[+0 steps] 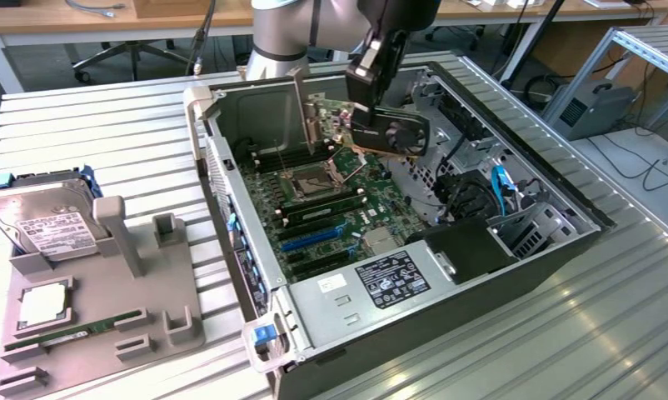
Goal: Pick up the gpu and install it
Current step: 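Insert the gpu into the slot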
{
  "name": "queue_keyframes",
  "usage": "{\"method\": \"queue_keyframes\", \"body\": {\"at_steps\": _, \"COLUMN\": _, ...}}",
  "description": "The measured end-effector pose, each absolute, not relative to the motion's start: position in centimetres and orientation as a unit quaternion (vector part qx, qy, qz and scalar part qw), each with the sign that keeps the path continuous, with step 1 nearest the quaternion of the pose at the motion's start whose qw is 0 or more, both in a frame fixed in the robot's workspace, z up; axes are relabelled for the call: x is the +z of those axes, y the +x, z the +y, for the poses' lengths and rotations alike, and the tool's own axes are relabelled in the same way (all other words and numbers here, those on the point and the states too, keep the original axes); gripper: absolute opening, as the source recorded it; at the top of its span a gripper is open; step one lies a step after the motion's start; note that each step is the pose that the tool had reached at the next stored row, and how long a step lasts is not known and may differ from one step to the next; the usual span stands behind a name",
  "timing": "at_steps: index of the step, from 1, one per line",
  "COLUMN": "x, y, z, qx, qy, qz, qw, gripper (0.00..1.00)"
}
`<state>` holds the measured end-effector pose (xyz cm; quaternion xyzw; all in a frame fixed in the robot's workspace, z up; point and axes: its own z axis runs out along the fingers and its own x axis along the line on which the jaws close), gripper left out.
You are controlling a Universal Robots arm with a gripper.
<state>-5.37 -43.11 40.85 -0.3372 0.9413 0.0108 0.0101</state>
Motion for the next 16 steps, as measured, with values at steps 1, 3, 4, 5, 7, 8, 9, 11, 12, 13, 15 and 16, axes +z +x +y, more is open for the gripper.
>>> {"method": "queue_keyframes", "body": {"at_steps": 1, "x": 40.85, "y": -5.37, "z": -43.11, "qx": 0.011, "qy": -0.340, "qz": 0.940, "qw": 0.010, "gripper": 0.27}}
{"method": "queue_keyframes", "body": {"at_steps": 3, "x": 40.85, "y": -5.38, "z": -43.11, "qx": 0.011, "qy": -0.347, "qz": 0.938, "qw": 0.010, "gripper": 0.27}}
{"method": "queue_keyframes", "body": {"at_steps": 4, "x": 40.85, "y": -5.38, "z": -43.11, "qx": 0.011, "qy": -0.350, "qz": 0.937, "qw": 0.010, "gripper": 0.27}}
{"method": "queue_keyframes", "body": {"at_steps": 5, "x": 40.85, "y": -5.37, "z": -43.11, "qx": 0.011, "qy": -0.353, "qz": 0.936, "qw": 0.010, "gripper": 0.27}}
{"method": "queue_keyframes", "body": {"at_steps": 7, "x": 40.86, "y": -5.38, "z": -43.11, "qx": 0.011, "qy": -0.357, "qz": 0.934, "qw": 0.010, "gripper": 0.27}}
{"method": "queue_keyframes", "body": {"at_steps": 8, "x": 40.85, "y": -5.37, "z": -43.11, "qx": 0.011, "qy": -0.359, "qz": 0.933, "qw": 0.010, "gripper": 0.27}}
{"method": "queue_keyframes", "body": {"at_steps": 9, "x": 40.86, "y": -5.37, "z": -43.11, "qx": 0.011, "qy": -0.362, "qz": 0.932, "qw": 0.010, "gripper": 0.27}}
{"method": "queue_keyframes", "body": {"at_steps": 11, "x": 40.85, "y": -5.37, "z": -43.11, "qx": 0.011, "qy": -0.366, "qz": 0.931, "qw": 0.010, "gripper": 0.27}}
{"method": "queue_keyframes", "body": {"at_steps": 12, "x": 40.85, "y": -5.37, "z": -43.11, "qx": 0.011, "qy": -0.368, "qz": 0.930, "qw": 0.010, "gripper": 0.27}}
{"method": "queue_keyframes", "body": {"at_steps": 13, "x": 40.86, "y": -5.38, "z": -43.11, "qx": 0.011, "qy": -0.370, "qz": 0.929, "qw": 0.010, "gripper": 0.27}}
{"method": "queue_keyframes", "body": {"at_steps": 15, "x": 40.85, "y": -5.38, "z": -43.11, "qx": 0.011, "qy": -0.373, "qz": 0.928, "qw": 0.010, "gripper": 0.27}}
{"method": "queue_keyframes", "body": {"at_steps": 16, "x": 40.86, "y": -5.37, "z": -43.11, "qx": 0.011, "qy": -0.374, "qz": 0.927, "qw": 0.010, "gripper": 0.27}}
